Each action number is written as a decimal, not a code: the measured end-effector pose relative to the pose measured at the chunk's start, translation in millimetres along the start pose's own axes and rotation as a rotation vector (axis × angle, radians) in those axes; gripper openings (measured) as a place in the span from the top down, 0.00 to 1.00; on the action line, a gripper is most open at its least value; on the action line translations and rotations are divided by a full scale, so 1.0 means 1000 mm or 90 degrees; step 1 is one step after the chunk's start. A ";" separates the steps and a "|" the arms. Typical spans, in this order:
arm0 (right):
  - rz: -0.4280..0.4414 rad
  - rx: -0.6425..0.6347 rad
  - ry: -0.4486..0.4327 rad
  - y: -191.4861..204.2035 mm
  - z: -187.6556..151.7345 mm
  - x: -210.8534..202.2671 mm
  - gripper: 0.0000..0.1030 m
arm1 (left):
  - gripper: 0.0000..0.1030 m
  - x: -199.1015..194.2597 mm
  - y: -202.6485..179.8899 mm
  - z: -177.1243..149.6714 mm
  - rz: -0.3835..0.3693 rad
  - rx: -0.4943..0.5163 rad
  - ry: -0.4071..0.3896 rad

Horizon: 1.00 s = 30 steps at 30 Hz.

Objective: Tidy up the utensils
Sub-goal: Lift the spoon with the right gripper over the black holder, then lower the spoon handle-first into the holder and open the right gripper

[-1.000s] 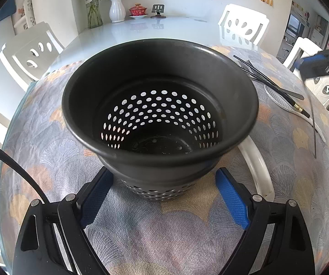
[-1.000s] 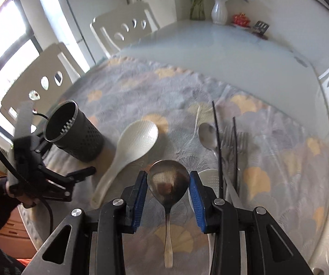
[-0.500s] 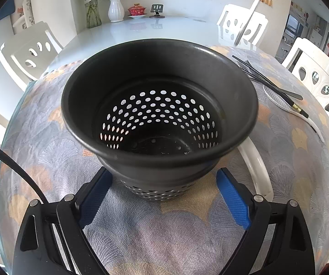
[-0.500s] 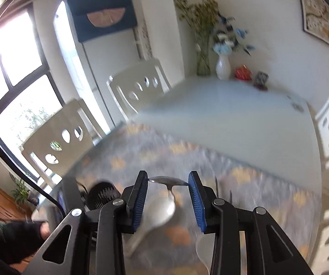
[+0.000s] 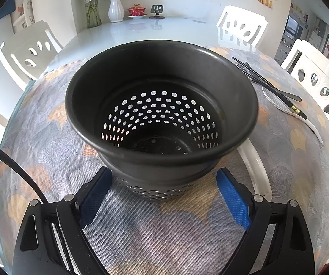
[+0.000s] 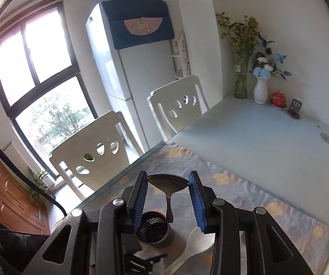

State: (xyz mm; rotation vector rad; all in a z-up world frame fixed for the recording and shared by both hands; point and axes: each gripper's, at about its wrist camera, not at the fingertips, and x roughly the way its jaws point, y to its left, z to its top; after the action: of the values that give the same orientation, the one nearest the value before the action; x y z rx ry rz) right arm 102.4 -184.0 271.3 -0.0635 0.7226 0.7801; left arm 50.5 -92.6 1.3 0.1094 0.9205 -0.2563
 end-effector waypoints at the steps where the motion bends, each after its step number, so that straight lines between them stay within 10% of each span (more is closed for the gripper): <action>1: 0.006 0.000 0.002 0.003 0.000 0.003 0.66 | 0.11 0.000 0.000 0.000 0.000 0.001 0.000; 30: 0.068 0.067 0.124 -0.005 -0.057 0.068 0.62 | 0.11 -0.001 0.000 0.000 0.001 0.002 0.001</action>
State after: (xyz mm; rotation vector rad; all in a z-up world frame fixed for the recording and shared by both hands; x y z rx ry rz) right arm 106.1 -162.7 185.3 -0.0048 0.9567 0.8442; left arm 49.7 -92.8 2.2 0.1130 0.9220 -0.2556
